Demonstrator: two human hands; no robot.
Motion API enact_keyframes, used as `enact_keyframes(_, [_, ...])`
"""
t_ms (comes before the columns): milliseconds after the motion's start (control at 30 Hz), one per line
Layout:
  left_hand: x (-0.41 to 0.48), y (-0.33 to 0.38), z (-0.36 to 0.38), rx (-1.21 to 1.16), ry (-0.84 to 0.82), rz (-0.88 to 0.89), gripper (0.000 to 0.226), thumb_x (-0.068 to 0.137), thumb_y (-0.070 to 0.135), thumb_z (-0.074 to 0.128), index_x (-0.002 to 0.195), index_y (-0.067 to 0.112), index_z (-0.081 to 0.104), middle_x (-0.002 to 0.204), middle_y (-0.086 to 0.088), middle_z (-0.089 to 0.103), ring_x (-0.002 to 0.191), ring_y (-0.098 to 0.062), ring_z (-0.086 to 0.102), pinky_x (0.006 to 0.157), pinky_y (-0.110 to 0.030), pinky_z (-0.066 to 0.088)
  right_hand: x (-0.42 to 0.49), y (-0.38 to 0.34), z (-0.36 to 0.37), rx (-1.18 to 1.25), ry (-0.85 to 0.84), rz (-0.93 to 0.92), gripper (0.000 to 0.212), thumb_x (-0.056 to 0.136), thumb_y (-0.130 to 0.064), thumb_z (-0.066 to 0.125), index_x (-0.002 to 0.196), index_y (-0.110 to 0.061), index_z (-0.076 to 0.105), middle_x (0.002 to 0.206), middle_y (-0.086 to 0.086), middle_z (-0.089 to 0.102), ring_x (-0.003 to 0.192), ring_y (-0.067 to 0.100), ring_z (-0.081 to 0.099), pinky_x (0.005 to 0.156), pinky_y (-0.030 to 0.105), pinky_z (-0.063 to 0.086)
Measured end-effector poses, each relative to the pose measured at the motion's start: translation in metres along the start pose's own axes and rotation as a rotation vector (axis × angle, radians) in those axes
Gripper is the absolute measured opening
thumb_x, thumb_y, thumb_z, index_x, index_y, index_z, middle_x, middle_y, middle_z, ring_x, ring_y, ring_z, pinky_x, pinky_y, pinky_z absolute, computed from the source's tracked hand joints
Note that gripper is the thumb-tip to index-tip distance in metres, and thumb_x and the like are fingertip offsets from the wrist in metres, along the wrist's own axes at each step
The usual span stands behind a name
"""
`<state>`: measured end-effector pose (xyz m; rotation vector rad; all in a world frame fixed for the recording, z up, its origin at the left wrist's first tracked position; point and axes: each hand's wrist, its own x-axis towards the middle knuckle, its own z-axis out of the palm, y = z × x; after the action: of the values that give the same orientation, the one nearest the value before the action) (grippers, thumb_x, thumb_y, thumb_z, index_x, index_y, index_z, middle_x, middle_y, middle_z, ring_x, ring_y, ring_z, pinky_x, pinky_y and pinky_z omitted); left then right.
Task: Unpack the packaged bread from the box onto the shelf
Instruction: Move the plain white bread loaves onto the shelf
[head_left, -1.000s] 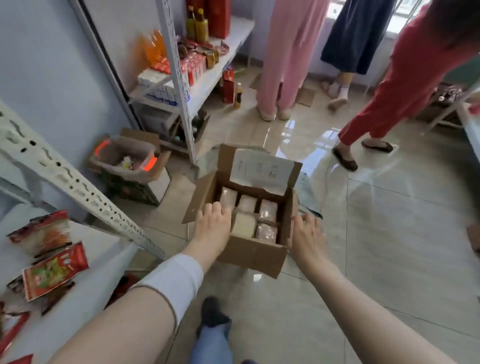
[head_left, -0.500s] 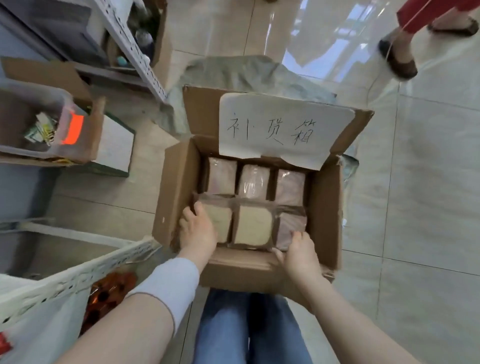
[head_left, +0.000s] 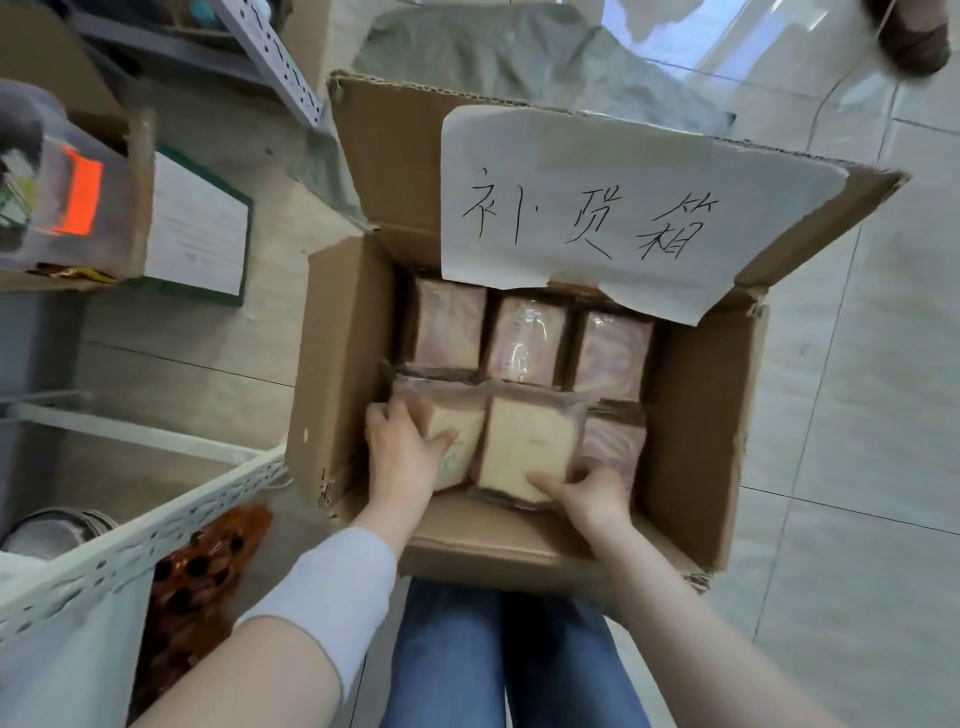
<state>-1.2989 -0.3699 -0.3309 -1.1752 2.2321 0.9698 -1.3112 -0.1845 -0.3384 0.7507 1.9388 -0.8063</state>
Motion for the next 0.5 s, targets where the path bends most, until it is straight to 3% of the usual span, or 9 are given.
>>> enact_keyframes(167, [-0.023,0.002,-0.025,-0.132,0.019,0.077,0.048,0.077,0.019,0.072,0.118,0.007,0.048,0.119,-0.010,0.049,0.108,-0.023,0.049,0.090,-0.027,0.037,-0.028,0.005,-0.043,0.214,0.018,-0.033,0.041,0.071,-0.022,0.079,0.103,-0.007,0.059,0.106,0.014,0.066,0.088,0.025,0.065,0.076,0.035,0.056])
enact_keyframes(300, [-0.072,0.009,-0.068,-0.385,0.086,0.135,0.039,0.079,0.021,0.071,0.108,0.020,0.045,0.101,0.008,0.050,0.093,-0.009,0.046,0.075,-0.016,0.034,-0.074,0.008,-0.071,0.329,-0.029,-0.203,0.028,0.075,-0.009,0.075,0.097,-0.006,0.057,0.096,0.009,0.062,0.076,0.016,0.064,0.048,0.017,0.055])
enact_keyframes(400, [-0.129,0.010,-0.114,-0.561,0.206,0.194,0.040,0.077,0.021,0.073,0.103,0.020,0.042,0.097,0.010,0.053,0.083,-0.002,0.052,0.058,-0.004,0.041,-0.118,0.014,-0.087,0.314,-0.083,-0.364,0.021,0.076,-0.005,0.073,0.091,-0.010,0.059,0.094,0.007,0.065,0.075,0.015,0.063,0.050,0.014,0.053])
enact_keyframes(500, [-0.207,0.001,-0.169,-0.739,0.336,0.276,0.036,0.076,0.019,0.073,0.103,0.018,0.048,0.100,0.008,0.058,0.089,-0.003,0.057,0.068,-0.007,0.045,-0.181,0.018,-0.100,0.305,-0.185,-0.497,0.023,0.076,-0.007,0.073,0.095,-0.012,0.061,0.093,0.004,0.068,0.077,0.013,0.066,0.054,0.015,0.054])
